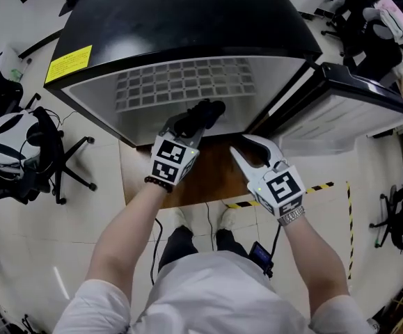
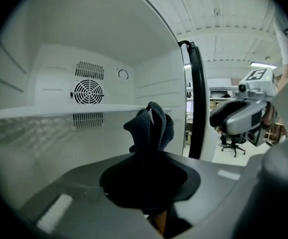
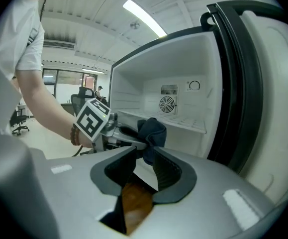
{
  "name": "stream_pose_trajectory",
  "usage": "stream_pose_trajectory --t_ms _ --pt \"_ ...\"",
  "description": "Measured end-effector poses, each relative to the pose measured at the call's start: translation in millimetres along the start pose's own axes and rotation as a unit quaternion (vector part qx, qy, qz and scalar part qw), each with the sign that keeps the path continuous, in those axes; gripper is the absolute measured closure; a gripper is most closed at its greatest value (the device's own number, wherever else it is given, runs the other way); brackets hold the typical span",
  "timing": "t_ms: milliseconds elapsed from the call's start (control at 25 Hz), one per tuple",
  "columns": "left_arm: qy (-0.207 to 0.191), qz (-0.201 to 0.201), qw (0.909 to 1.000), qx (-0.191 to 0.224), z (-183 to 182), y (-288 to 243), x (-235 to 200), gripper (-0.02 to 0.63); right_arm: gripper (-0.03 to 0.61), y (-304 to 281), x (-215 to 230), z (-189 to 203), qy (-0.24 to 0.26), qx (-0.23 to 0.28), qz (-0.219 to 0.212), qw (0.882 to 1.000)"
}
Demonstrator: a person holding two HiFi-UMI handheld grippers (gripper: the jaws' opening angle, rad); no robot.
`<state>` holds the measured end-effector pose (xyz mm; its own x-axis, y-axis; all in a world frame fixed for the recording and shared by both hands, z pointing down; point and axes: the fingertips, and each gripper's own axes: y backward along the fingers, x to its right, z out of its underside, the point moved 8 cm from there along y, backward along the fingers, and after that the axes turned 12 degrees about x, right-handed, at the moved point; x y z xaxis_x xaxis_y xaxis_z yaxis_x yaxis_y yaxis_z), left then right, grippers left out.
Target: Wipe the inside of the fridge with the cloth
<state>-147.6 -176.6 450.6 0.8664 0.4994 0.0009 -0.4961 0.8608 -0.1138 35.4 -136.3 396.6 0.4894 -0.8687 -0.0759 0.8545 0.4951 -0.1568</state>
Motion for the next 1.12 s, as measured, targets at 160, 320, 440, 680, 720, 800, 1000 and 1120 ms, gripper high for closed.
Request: stream_pose_trajectory --t_ms 160,320,440,680,720,800,1000,1120 --pt "0.0 -0.037 0.9993 -0.003 13.0 -25.1 0.1 0.541 0.471 1.8 -0.6 1.0 -0.002 0.007 0.003 1.0" --pt "0.01 -0.065 0.9978 -0.003 22.4 -49.4 3.1 0.541 0.472 3.2 0.4 0.2 0.011 0.021 -0.006 1.0" --pt "0.017 -0.085 0.9963 -0.002 28.0 -66.8 4.6 0.541 0.472 5.6 5.6 -1.5 0.015 0.028 -0.002 0.999" --pt "0.027 -0.132 0.9908 0.009 33.2 -97.6 1.1 0.541 0.477 1.3 16.9 1.5 0.038 0.036 0.022 0.998" --pt "0.029 -0.139 0.9897 0.011 33.6 -101.8 0.0 0.542 0.48 -0.7 17.9 2.6 0.037 0.036 0.026 0.998" --pt "0.032 -0.151 0.9879 0.013 34.7 -109.9 -2.5 0.541 0.486 -5.2 18.2 3.3 0.025 0.036 0.029 0.999" --pt "0.041 -0.164 0.9856 0.014 38.6 -127.5 -6.7 0.543 0.494 -8.4 19.3 12.0 0.027 0.035 0.03 0.999" --pt "0.056 -0.177 0.9825 0.015 42.0 -134.9 -11.6 0.543 0.499 -8.7 19.3 14.4 0.043 0.036 0.02 0.998"
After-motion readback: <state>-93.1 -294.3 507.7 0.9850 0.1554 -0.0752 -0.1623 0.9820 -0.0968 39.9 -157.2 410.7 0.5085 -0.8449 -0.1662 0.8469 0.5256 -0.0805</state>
